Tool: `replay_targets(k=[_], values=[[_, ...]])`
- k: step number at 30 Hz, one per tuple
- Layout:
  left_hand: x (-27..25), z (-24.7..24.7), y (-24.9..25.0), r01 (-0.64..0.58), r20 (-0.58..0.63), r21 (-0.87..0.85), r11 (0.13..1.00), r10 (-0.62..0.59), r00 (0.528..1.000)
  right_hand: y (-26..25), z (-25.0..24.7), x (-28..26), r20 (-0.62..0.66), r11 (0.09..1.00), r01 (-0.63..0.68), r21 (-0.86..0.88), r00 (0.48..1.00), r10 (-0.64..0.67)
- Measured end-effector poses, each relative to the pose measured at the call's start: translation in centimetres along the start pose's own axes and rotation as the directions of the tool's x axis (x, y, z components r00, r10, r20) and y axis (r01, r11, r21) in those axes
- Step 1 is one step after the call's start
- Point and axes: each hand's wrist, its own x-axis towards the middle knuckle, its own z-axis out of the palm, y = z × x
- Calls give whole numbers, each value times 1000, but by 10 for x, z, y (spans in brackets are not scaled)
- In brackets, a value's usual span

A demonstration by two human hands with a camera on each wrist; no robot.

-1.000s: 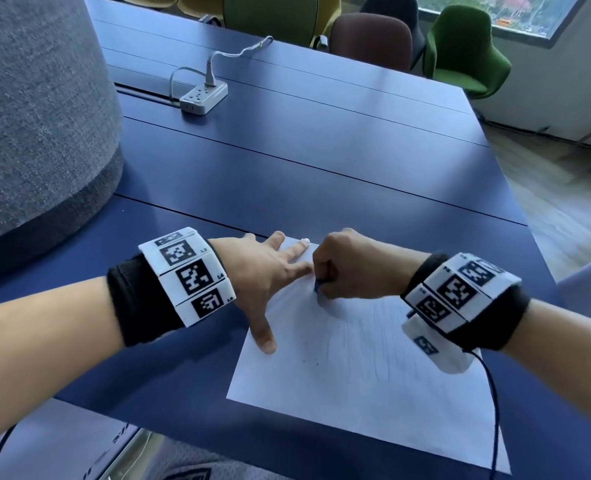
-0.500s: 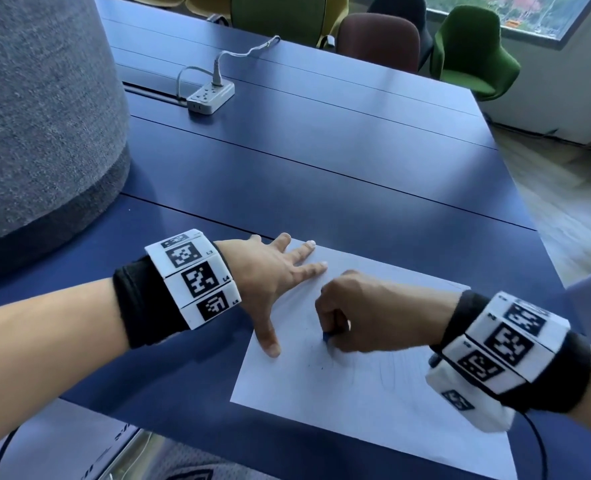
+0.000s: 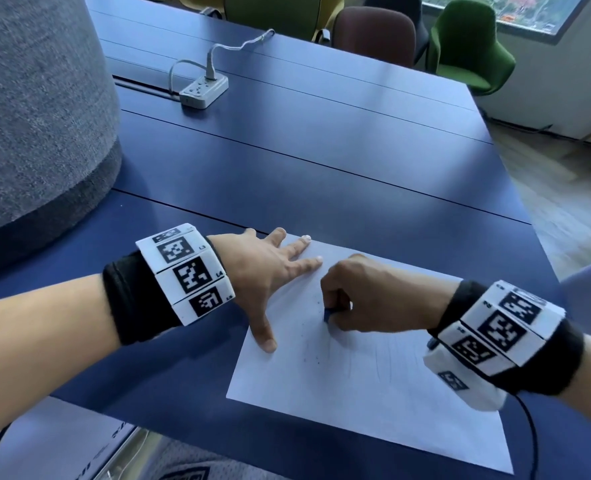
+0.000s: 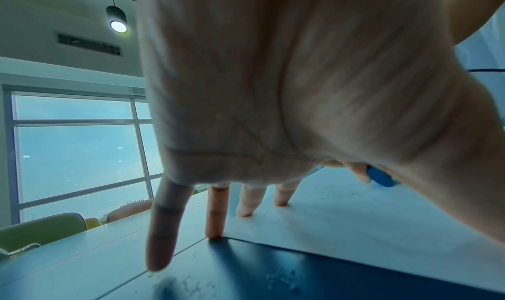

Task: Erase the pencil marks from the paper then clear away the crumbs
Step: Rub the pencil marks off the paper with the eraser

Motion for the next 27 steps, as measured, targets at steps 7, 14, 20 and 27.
replay_targets(k=[7,14,20,27], values=[[-2,0,0,3,2,9,1000,-3,1000,-11,6,-16,95,999,41,16,995,-42],[0,-1,1,1,9,29,1000,-1,1000,-18,12,-23,152,996,71,58,985,-79],[-1,-2,1,1,6,25,1000,-1,1000,-4,9,-12,77,998,28,60,997,-32],[1,1,-3,-24,-22,29,999,25,999,7,-14,19,46,999,-33,-18,998,34]])
